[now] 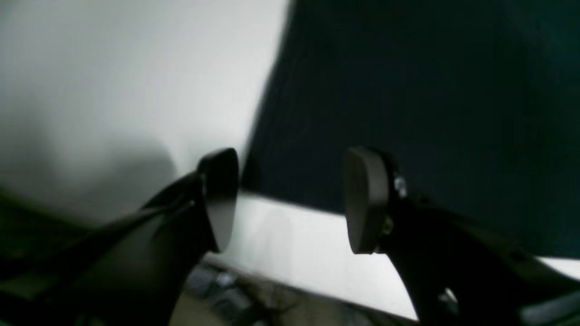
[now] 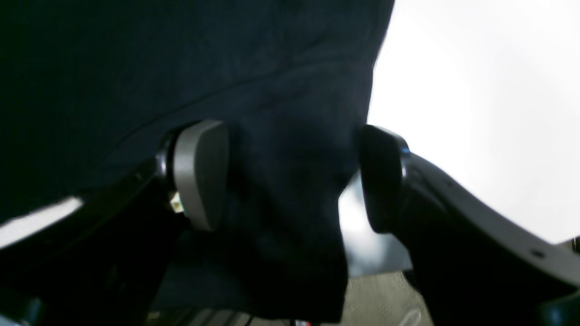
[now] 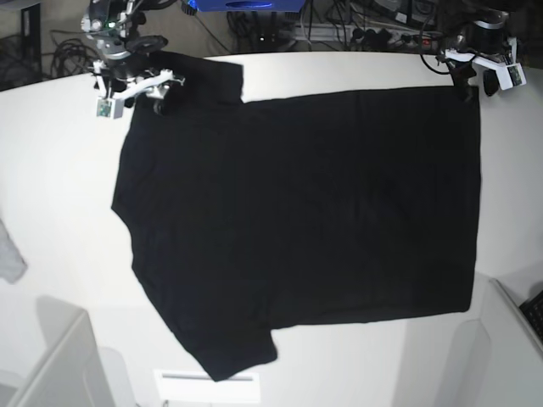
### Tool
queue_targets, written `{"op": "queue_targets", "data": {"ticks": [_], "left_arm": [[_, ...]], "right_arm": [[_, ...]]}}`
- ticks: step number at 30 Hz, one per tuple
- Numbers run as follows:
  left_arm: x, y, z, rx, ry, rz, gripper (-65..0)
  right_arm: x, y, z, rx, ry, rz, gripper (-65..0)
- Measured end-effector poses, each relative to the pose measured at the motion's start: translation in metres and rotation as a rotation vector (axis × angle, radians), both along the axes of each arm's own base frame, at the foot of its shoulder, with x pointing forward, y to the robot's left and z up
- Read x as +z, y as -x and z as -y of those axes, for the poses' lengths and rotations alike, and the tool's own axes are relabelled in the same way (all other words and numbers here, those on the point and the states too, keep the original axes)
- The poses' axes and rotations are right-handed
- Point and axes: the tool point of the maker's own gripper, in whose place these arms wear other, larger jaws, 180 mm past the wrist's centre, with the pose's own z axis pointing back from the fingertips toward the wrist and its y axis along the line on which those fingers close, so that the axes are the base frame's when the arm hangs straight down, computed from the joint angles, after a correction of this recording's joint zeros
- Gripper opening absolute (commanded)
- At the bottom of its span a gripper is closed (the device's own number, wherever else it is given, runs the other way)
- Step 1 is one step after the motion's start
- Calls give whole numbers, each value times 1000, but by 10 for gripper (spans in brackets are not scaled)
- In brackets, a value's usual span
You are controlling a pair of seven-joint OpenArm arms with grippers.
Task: Fold the T-shirt properly
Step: 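Grasp the black shirt's shoulder edges with both grippers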
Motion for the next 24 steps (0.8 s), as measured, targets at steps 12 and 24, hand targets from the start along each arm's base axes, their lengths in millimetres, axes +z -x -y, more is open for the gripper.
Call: {"op": "queue_targets", "data": {"ticks": [12, 24], "left_arm": [[-34, 36, -38, 114, 44, -55, -293], [-59, 38, -41, 180, 96, -63, -293]], "right_arm": [[-18, 14, 3, -19, -3, -20, -440], [-21, 19, 0, -23, -24, -38, -650]]}}
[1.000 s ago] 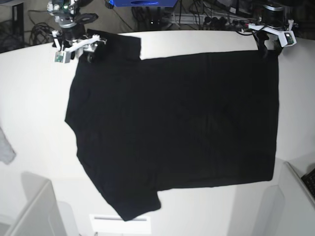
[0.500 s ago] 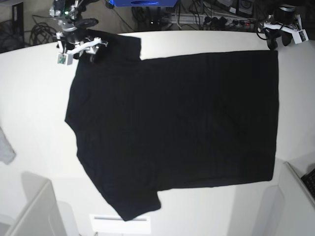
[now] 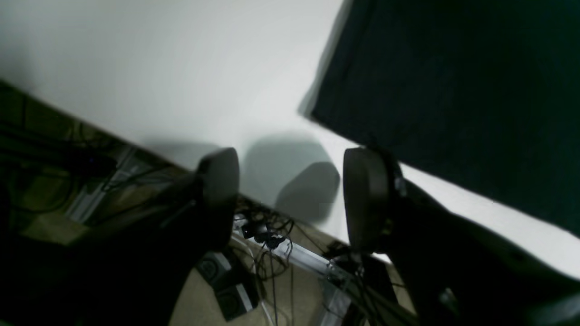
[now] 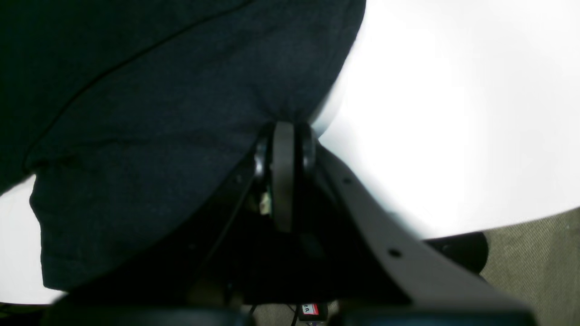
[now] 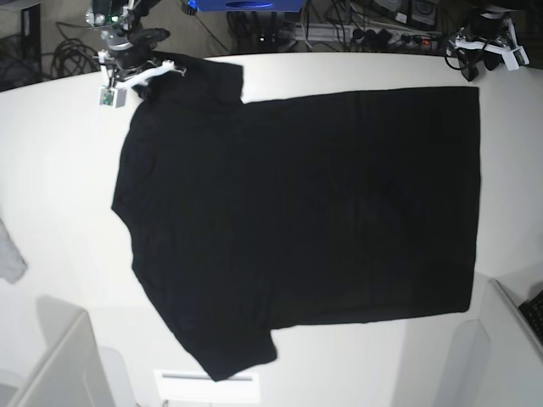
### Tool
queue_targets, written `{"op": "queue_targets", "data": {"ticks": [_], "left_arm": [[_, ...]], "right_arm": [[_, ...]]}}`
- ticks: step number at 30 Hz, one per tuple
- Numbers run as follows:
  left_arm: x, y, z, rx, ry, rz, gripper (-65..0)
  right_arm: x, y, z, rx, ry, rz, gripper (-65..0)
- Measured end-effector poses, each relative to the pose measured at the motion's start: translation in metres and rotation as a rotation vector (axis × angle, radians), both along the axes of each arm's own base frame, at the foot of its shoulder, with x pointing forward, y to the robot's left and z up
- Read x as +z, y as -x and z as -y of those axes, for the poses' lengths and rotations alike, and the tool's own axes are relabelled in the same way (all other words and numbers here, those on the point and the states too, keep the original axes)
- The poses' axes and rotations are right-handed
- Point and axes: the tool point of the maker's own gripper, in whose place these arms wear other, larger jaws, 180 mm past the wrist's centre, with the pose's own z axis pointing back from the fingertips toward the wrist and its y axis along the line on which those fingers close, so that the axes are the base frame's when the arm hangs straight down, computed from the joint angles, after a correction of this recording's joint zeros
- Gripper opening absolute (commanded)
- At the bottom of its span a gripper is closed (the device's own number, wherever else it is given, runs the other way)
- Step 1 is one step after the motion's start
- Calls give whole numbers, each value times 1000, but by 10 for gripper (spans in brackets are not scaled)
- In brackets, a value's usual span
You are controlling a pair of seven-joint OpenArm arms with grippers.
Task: Fold the T-shirt properly
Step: 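Grasp the black shirt's shoulder edges with both grippers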
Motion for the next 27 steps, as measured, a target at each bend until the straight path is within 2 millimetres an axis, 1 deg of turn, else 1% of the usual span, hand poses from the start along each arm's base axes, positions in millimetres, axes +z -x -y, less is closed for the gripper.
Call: {"op": "queue_targets", "data": {"ticks": [6, 10, 14, 17, 18, 20, 23, 24, 27], "left_arm": [[0, -20, 1, 16, 10, 51, -293], [-1, -31, 5, 22, 29, 68, -293], [-6, -56, 13, -5, 97, 35, -293], [-6, -65, 18, -20, 110, 39, -299], [-6, -66, 19, -24, 113, 43, -321], [-6, -66, 20, -25, 115, 38, -416], [-8, -65, 21, -28, 123, 25, -635], [-9, -64, 20, -25, 124, 22, -650], [-9, -64, 20, -25, 126, 20, -650]], "right_arm": [[0, 1, 0, -1, -1, -2, -650], [0, 1, 0, -2, -1, -2, -650], [0, 1, 0, -1, -1, -1, -650], [0, 1, 0, -2, -1, -2, -650], [0, 1, 0, -1, -1, -2, -650], [0, 0, 0, -2, -1, 0, -650], [0, 1, 0, -2, -1, -2, -650], [0, 1, 0, -1, -1, -2, -650], [1, 2, 0, -1, 0, -1, -650]]}}
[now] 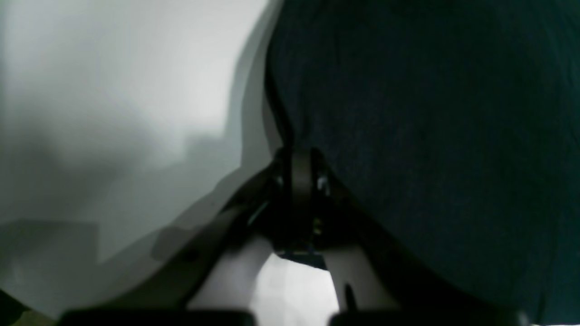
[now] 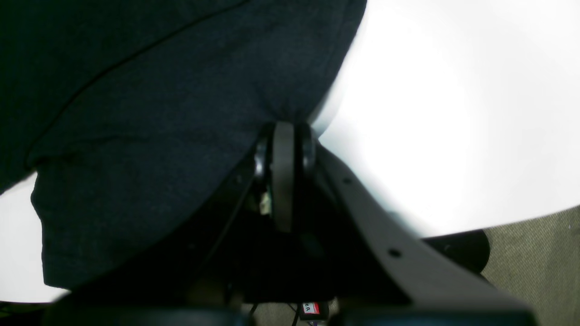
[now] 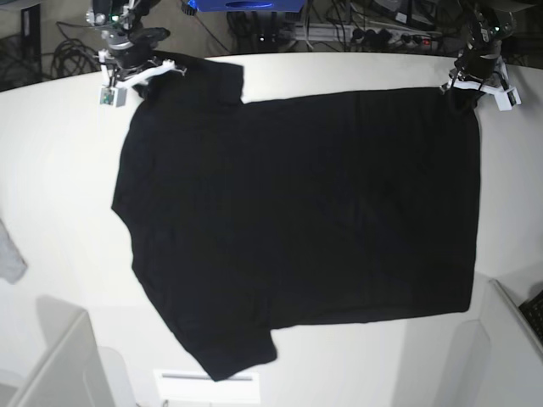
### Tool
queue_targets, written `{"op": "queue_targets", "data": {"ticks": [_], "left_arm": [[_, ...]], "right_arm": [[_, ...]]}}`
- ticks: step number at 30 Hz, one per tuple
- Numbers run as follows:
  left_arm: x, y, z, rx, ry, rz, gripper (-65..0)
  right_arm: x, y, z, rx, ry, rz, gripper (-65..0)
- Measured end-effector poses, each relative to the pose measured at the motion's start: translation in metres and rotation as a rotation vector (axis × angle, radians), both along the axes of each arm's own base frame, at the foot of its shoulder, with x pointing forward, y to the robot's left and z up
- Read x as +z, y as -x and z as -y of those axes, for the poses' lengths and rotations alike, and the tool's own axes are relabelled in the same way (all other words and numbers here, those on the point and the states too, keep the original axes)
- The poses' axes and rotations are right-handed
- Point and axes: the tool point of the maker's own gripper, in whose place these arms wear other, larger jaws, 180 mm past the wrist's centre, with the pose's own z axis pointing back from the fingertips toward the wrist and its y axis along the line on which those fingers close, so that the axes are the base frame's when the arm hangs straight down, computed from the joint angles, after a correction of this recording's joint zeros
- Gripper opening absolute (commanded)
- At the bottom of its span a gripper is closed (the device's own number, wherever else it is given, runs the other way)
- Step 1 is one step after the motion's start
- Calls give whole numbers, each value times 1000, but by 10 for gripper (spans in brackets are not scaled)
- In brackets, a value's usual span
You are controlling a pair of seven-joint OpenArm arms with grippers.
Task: Fold the T-shirt properly
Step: 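Grasp the black shirt's shoulder edges with both grippers, then lift the shoulders and pull them toward the hem with both grippers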
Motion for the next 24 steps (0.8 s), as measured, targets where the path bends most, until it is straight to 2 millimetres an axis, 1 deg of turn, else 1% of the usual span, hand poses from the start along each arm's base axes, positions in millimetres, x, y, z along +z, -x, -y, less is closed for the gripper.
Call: {"op": "queue_targets", "data": {"ticks": [5, 7, 10, 13, 15, 19, 24], "left_arm": [[2, 2, -1, -11, -7, -9, -650], [3, 10, -3, -45, -25, -47, -650], [10, 24, -6, -63, -64, -84, -650], [14, 30, -3, -79, -72, -91, -650], [18, 27, -2, -89, -78, -85, -650], [31, 14, 4, -117, -95, -44, -650], [47, 0, 9, -144, -116, 3, -650]], "right_arm": [[5, 16, -1, 15, 4, -38, -650], [6, 23, -2, 18, 6, -55, -650], [9, 33, -2, 26, 14, -74, -650], [13, 38, -2, 28, 19, -79, -650], [20, 33, -2, 32, 24, -59, -650], [40, 13, -2, 39, 39, 17, -650], [50, -16, -4, 41, 34, 85, -650]]}}
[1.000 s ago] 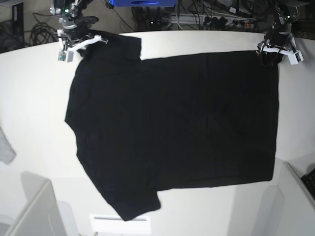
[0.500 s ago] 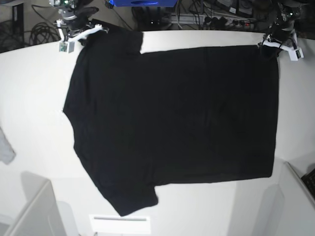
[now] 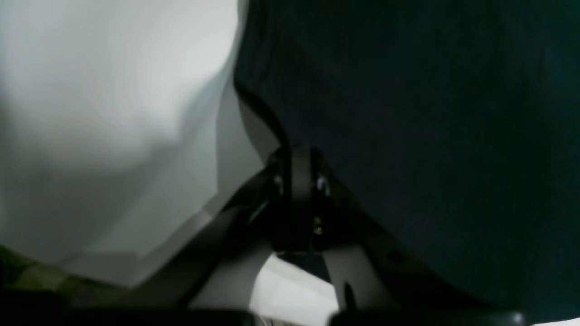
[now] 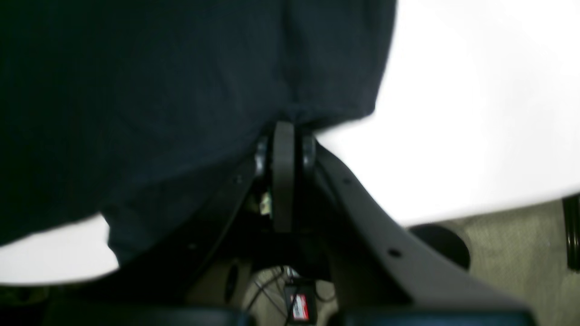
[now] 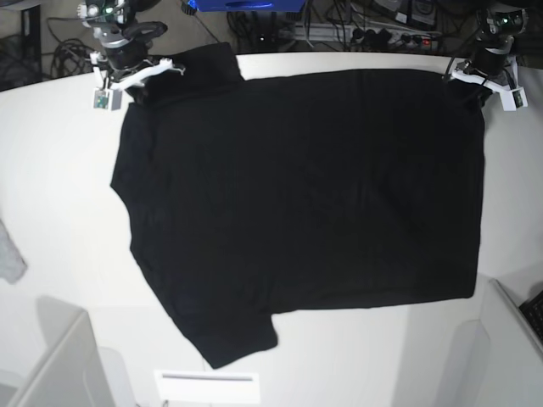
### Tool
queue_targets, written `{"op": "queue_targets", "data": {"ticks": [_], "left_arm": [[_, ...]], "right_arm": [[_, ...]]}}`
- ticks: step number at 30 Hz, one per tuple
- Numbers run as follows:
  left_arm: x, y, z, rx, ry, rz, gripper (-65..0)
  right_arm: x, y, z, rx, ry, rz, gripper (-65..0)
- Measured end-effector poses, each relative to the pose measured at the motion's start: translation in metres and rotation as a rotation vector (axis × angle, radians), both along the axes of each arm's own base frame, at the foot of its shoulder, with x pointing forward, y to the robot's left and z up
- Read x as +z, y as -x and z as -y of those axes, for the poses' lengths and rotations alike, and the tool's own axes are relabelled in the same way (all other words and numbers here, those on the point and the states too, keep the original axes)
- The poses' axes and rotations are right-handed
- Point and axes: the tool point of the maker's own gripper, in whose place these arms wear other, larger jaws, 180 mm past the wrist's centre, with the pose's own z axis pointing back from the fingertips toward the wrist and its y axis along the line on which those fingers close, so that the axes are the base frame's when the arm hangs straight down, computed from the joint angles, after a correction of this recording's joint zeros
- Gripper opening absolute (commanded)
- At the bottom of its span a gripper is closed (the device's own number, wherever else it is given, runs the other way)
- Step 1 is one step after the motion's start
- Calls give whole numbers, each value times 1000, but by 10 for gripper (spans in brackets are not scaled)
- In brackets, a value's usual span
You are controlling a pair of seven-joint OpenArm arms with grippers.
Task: Fold the T-shirt properly
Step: 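Lift the shoulders and pull them toward the hem with both grippers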
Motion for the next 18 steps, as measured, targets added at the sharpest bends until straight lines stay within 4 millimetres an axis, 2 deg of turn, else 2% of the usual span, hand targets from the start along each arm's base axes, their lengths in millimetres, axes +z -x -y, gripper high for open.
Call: {"op": "queue_targets", "data": {"ticks": [4, 10, 13, 15, 18], "left_arm": [[14, -22, 4, -17, -4, 56, -650], [12, -39, 9, -34, 30, 20, -650], [16, -48, 9, -35, 30, 41, -650], [19, -54, 8, -28, 29, 56, -650], [20, -57, -4, 31, -6, 43, -650]], "right_arm": [[7, -16, -1, 3, 1, 42, -650], [23, -50, -1, 8, 1, 121, -650], [20, -58, -4, 27, -5, 75, -650], [24, -70, -6, 37, -11, 81, -650], [33, -89, -8, 47, -16, 100, -650]]}}
